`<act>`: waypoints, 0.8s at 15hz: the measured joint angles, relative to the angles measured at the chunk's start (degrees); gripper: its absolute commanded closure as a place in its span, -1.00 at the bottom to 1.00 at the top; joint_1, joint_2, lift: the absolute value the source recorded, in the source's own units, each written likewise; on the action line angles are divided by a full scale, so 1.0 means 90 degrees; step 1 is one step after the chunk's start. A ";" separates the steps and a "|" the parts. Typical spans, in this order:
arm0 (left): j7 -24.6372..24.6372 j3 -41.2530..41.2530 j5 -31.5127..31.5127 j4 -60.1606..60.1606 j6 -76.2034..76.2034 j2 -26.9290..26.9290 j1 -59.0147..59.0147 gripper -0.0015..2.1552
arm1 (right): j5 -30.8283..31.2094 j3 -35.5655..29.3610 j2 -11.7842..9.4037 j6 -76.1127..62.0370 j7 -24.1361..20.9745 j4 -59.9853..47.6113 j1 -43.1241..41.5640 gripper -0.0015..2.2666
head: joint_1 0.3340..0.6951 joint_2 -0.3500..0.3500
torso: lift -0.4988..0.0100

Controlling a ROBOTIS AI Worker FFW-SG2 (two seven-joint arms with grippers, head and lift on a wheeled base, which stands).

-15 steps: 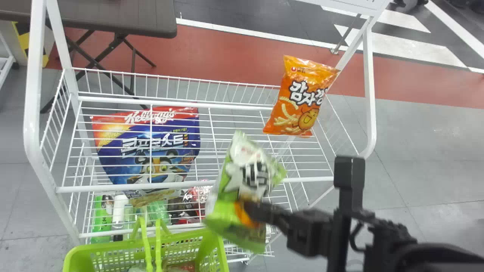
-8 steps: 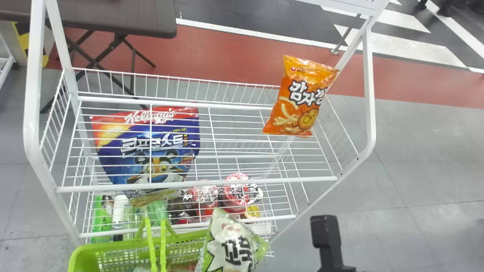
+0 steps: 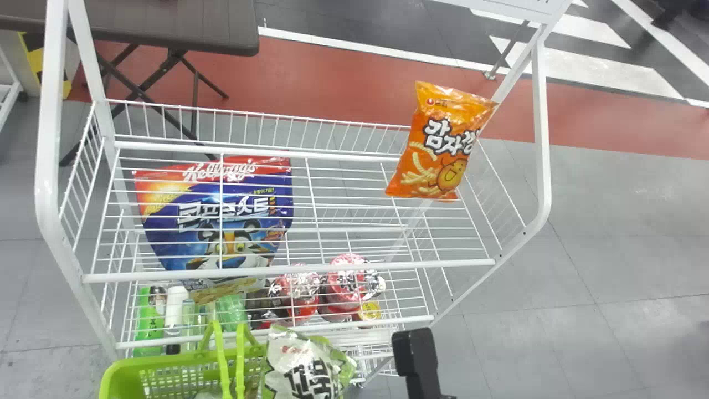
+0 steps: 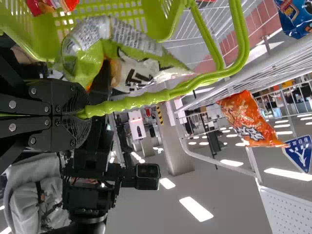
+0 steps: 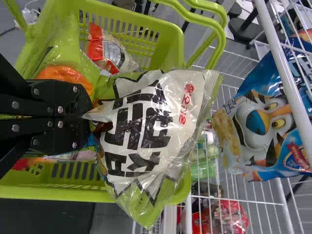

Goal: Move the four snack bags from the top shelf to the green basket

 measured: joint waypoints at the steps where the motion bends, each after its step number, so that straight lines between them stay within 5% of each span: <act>1: -0.0003 0.0000 0.0000 -0.0007 0.0000 0.0004 0.0007 0.54 | 0.0054 0.0073 -0.0016 -0.0043 0.0000 0.0121 -0.0048 -0.18 | 1.00 -1.00 | 0.96; 2: -0.0007 0.0000 -0.0001 -0.0010 -0.0001 0.0009 0.0010 0.54 | 0.0086 0.0129 -0.0045 -0.0026 0.0002 0.0220 -0.0088 -0.87 | 1.00 -1.00 | 0.96; 3: -0.0008 0.0000 -0.0001 -0.0010 -0.0008 0.0011 0.0012 0.54 | 0.0102 0.0167 -0.0098 0.0086 0.0064 0.0268 -0.0103 -1.00 | 1.00 -1.00 | 0.96; 8: 0.0001 -0.0007 -0.0011 -0.0009 -0.0018 0.0013 0.0004 0.54 | 0.0298 0.0103 -0.0322 -0.0737 0.0283 -0.0176 0.0266 -0.95 | 1.00 -1.00 | 0.96; 12: -0.0018 -0.0078 -0.0032 -0.0027 -0.0022 0.0022 0.0023 0.54 | 0.0331 -0.0175 -0.0164 -0.4216 -0.0887 0.0192 0.0015 -0.94 | 1.00 -1.00 | 0.96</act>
